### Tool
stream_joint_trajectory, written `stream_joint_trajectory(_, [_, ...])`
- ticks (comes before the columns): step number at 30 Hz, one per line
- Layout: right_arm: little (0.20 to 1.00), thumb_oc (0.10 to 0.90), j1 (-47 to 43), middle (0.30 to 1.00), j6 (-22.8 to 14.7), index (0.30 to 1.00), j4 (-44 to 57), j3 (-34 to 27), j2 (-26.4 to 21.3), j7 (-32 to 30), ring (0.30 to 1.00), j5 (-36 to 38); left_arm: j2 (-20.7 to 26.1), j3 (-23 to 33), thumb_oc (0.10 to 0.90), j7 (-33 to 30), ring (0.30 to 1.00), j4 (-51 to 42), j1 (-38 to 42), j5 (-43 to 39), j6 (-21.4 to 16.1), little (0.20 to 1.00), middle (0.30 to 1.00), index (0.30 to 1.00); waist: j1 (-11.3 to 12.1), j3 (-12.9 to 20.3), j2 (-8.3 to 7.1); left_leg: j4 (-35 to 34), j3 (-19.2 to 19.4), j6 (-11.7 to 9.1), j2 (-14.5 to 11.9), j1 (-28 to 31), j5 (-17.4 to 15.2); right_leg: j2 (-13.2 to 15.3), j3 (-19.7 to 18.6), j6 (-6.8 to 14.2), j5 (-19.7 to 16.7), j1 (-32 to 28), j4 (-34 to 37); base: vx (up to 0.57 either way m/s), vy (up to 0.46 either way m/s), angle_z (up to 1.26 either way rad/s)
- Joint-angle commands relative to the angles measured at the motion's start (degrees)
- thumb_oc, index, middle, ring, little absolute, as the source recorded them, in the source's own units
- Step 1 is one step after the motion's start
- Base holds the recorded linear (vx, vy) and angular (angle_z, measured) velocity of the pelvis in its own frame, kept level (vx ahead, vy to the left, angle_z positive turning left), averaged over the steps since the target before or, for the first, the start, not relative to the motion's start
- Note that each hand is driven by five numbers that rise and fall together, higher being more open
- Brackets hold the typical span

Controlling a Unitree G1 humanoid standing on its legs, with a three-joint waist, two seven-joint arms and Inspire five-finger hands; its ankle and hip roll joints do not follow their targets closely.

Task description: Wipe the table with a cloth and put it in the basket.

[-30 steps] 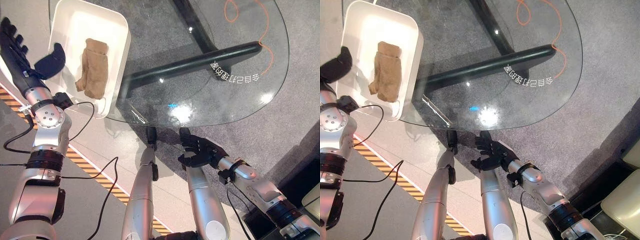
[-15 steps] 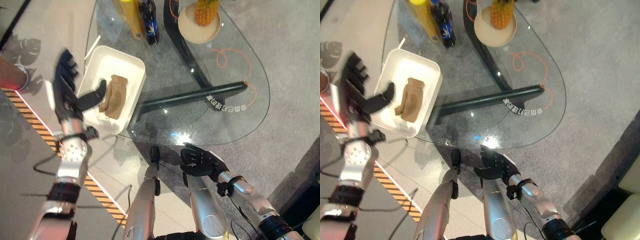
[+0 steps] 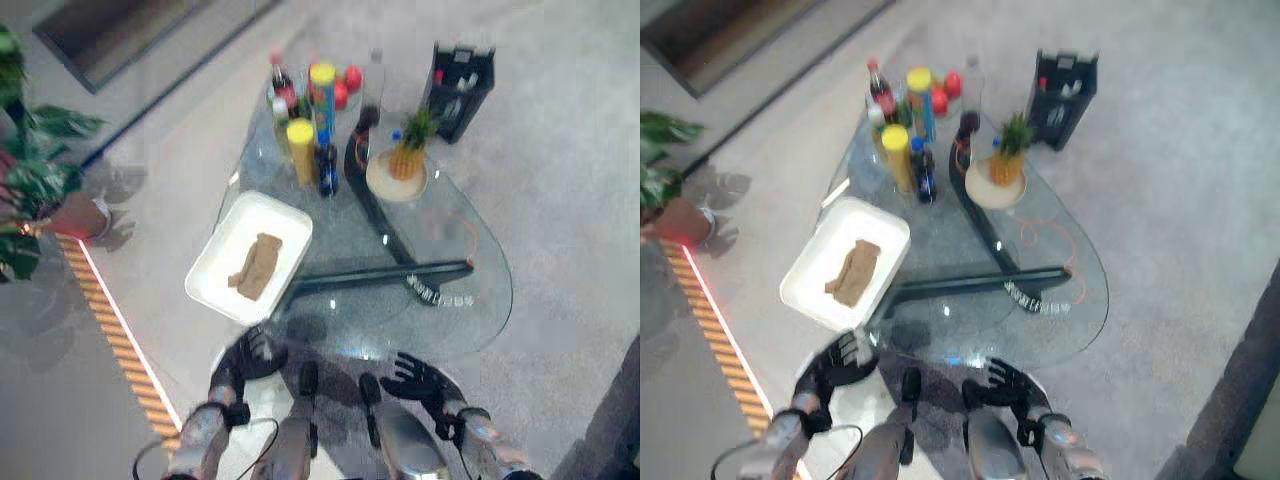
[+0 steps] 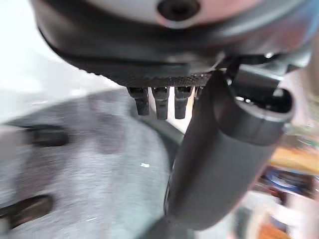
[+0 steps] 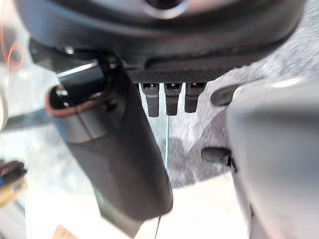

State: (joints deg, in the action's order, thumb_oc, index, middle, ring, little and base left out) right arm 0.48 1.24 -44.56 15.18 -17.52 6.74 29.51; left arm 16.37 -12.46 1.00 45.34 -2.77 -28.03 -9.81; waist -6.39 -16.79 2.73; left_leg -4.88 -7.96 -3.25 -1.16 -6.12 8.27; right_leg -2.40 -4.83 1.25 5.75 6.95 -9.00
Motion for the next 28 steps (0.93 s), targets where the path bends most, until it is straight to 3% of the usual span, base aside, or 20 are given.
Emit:
stream_joint_trajectory(1, [0.900,0.800,3.53,0.900,-2.42,0.900,-1.04,-0.20,-0.02,0.56,0.900,-0.21,-0.14,1.72,0.800,1.85,0.900,4.31,1.94,2.24,1.22,0.900,0.900,0.900,0.20,6.20,-2.03,2.37,0.55,1.71,3.77,3.23,-6.71,-0.99,2.03,1.76,-2.20,-3.62,4.57,0.06,-0.061,-0.02])
stream_joint_trajectory(13, [0.900,0.800,1.55,0.900,-2.80,0.900,-19.19,-0.35,3.13,-0.67,0.900,-2.53,-3.45,0.66,0.800,2.85,0.900,22.99,4.68,3.38,6.52,0.900,0.900,0.900,-0.27,10.73,-2.84,0.84,3.53,2.24,2.55,8.59,-8.74,-0.12,4.13,2.52,-1.81,-9.21,7.69,0.01,-0.022,-0.06])
stream_joint_trajectory(22, [0.900,0.800,0.62,0.900,1.11,0.900,-26.16,-1.29,3.98,0.76,0.900,-2.10,-4.27,1.20,0.800,4.35,0.900,27.02,5.69,3.64,7.45,0.900,0.900,0.900,-0.46,12.37,-2.35,-0.13,4.89,2.43,2.31,10.47,-9.56,0.60,4.71,3.15,-2.23,-11.01,9.34,0.03,0.002,-0.03])
stream_joint_trajectory(28, [0.900,0.800,0.33,0.900,1.71,0.900,-28.34,-1.92,4.00,0.81,0.900,-1.78,-4.79,1.48,0.800,5.01,0.900,27.94,5.50,3.44,7.28,0.900,0.900,0.900,-0.48,12.88,-1.97,-0.13,5.34,2.49,2.44,11.01,-10.01,0.96,5.53,3.44,-2.45,-11.76,10.08,0.03,0.012,-0.12])
